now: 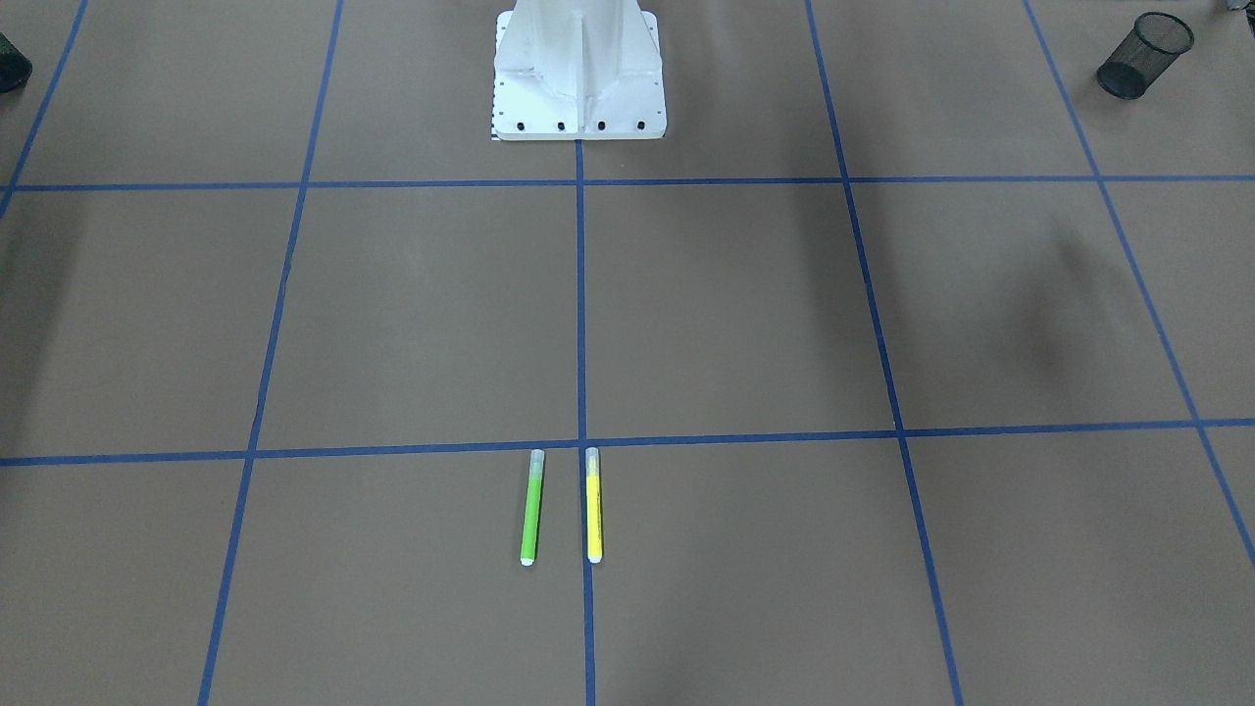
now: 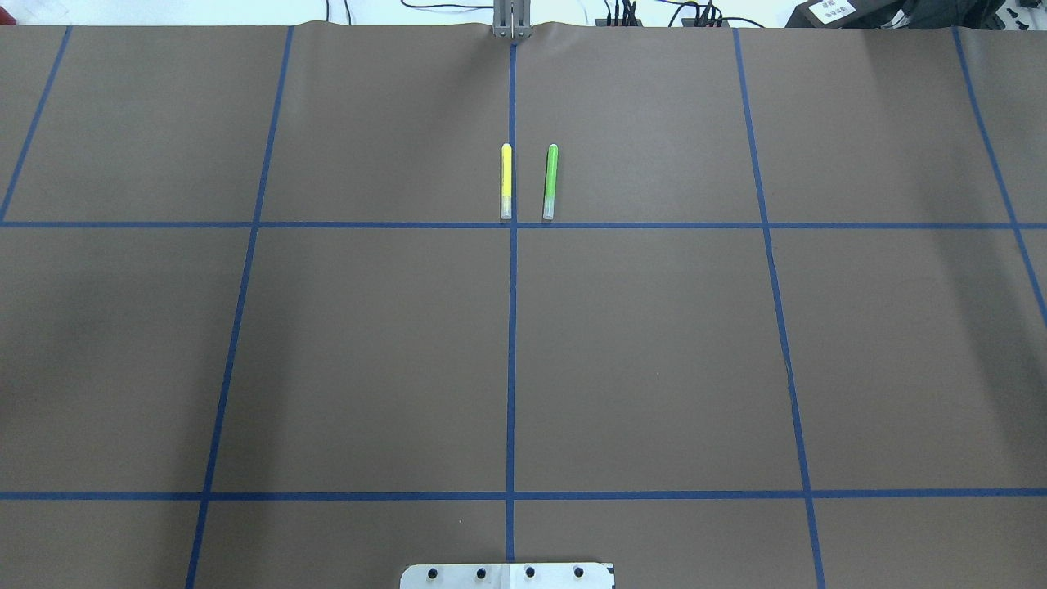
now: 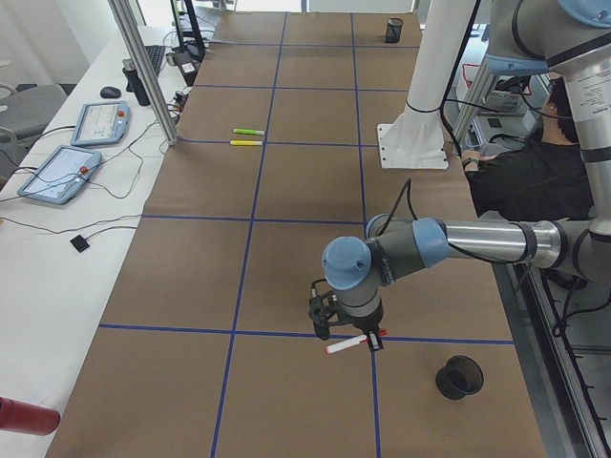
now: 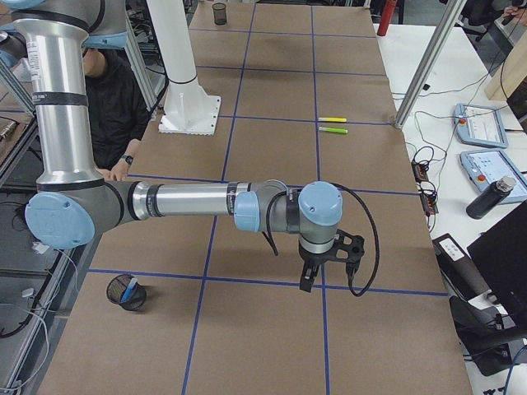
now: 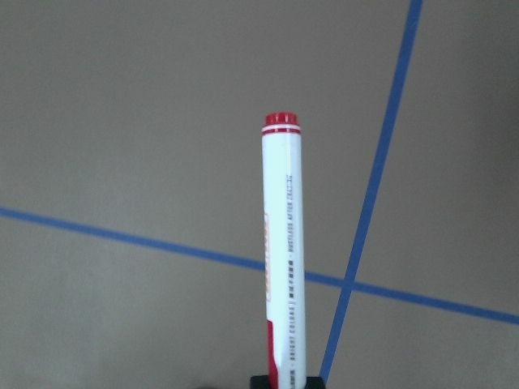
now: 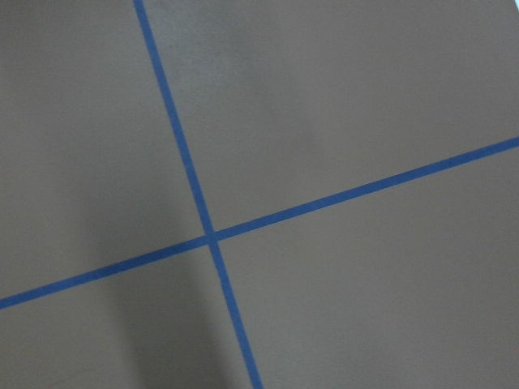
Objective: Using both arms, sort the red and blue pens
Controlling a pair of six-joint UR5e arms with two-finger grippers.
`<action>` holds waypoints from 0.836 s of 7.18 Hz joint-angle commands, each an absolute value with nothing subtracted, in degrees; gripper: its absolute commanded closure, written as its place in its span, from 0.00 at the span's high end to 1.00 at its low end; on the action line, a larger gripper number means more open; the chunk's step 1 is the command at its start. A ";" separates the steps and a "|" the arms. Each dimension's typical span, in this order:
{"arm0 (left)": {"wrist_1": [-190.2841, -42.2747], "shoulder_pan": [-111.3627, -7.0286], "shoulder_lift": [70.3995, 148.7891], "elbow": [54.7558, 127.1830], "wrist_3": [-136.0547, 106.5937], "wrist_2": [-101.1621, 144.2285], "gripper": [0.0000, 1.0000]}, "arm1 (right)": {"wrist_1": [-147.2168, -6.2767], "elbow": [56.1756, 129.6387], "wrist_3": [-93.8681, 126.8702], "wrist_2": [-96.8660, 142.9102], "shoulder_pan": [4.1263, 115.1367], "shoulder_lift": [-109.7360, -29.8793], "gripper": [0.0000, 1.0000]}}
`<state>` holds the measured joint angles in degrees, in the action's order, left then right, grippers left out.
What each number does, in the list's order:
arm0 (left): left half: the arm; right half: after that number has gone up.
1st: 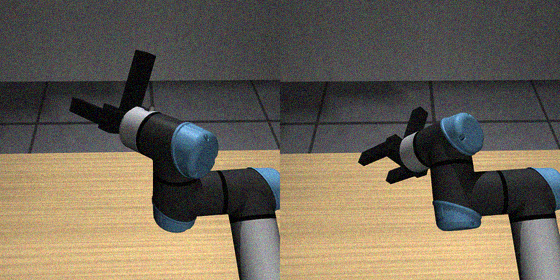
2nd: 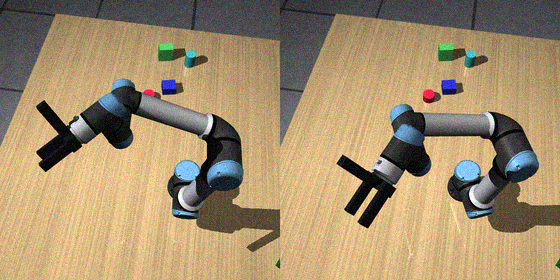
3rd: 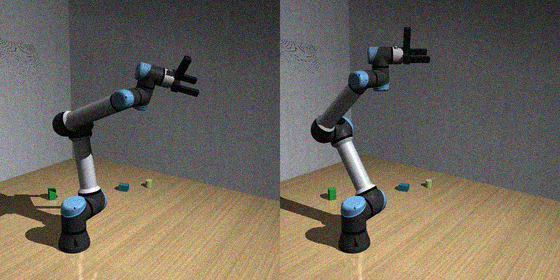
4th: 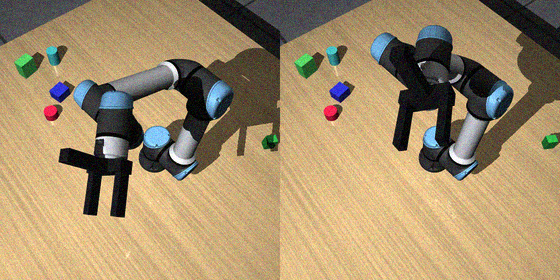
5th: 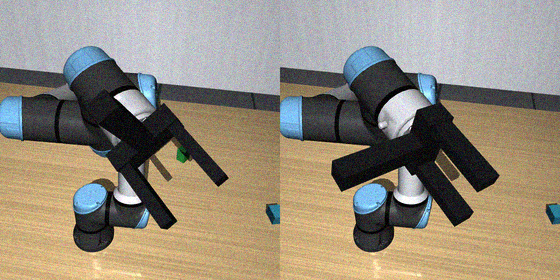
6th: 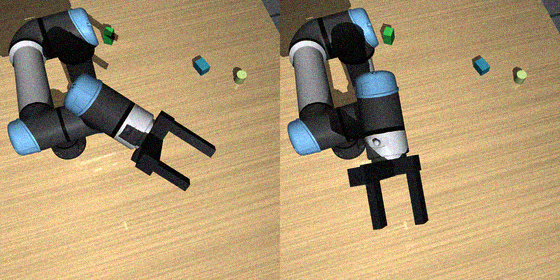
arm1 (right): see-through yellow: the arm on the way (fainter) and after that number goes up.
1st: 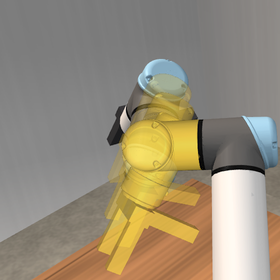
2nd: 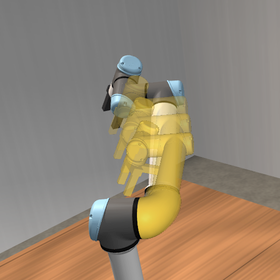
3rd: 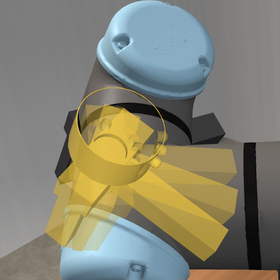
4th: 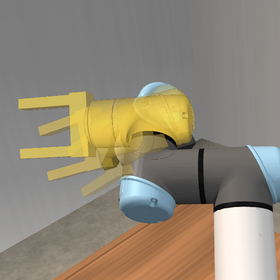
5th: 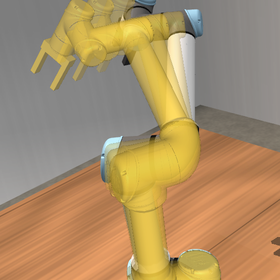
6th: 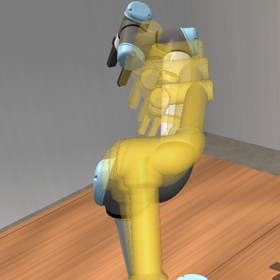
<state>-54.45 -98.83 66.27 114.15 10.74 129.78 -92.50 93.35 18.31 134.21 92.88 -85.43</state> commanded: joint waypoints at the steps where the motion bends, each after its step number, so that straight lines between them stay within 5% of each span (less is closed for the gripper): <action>1: -40.85 -103.77 63.11 113.39 13.01 130.08 0.00 | -92.46 97.80 24.41 134.74 89.05 -84.73 0.99; 3: -27.40 -113.50 62.58 114.17 13.01 129.90 0.00 | -92.46 99.22 26.01 134.82 88.07 -84.73 0.99; 6: -24.17 -116.97 62.40 104.96 13.01 130.08 0.00 | -92.46 100.98 28.03 134.82 86.75 -84.73 0.99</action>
<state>-25.16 -115.24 62.45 108.40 12.97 130.06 -92.46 100.33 27.37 134.76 87.39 -84.73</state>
